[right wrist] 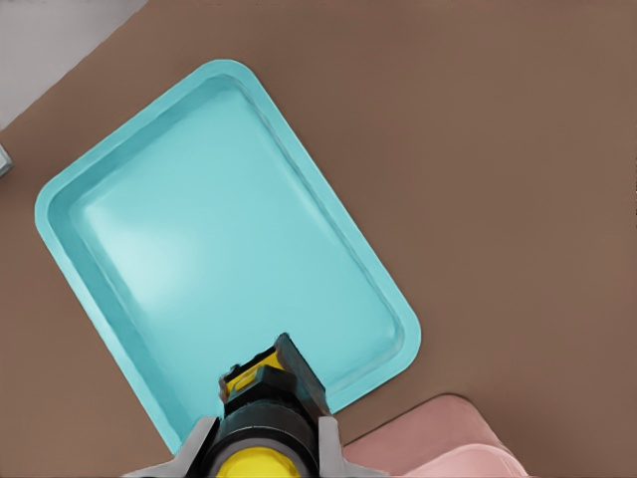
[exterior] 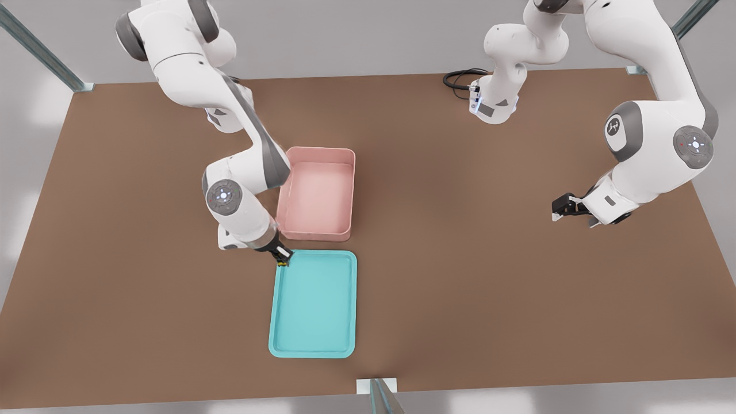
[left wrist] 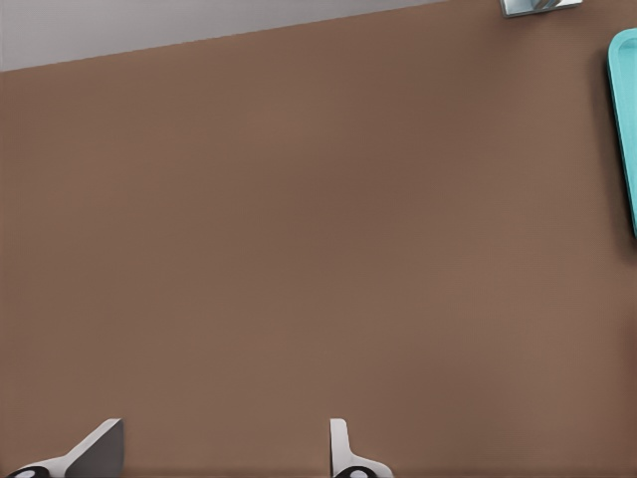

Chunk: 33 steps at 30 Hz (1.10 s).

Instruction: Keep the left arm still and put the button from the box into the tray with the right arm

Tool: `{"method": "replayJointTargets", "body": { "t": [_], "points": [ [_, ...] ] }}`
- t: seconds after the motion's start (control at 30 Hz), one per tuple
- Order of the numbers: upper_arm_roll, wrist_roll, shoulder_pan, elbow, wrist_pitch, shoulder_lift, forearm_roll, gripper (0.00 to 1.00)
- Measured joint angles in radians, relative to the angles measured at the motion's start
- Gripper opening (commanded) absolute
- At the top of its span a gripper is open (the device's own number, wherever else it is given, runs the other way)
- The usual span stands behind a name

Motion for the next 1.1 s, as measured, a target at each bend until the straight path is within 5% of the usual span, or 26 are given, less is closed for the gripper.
{"method": "replayJointTargets", "body": {
  "t": [0.33,0.53,0.6,0.67,0.87,0.97,1.1],
  "points": [
    [0.043,-0.042,-0.067,0.457,-0.042,0.439,0.006,0.37],
    [0.053,-0.02,0.017,0.515,-0.037,0.489,0.007,0.39],
    [0.056,-0.01,0.018,0.516,-0.033,0.49,0.003,1.0],
    [0.056,-0.003,0.015,0.515,-0.031,0.488,-0.001,1.0],
    [0.041,-0.056,-0.131,0.458,-0.21,0.248,-0.019,1.0],
    [0.034,-0.178,-0.285,-0.025,-0.259,-0.044,-0.044,1.0],
    [0.037,-0.327,-0.349,-0.192,-0.263,-0.144,-0.055,1.0]
  ]
}}
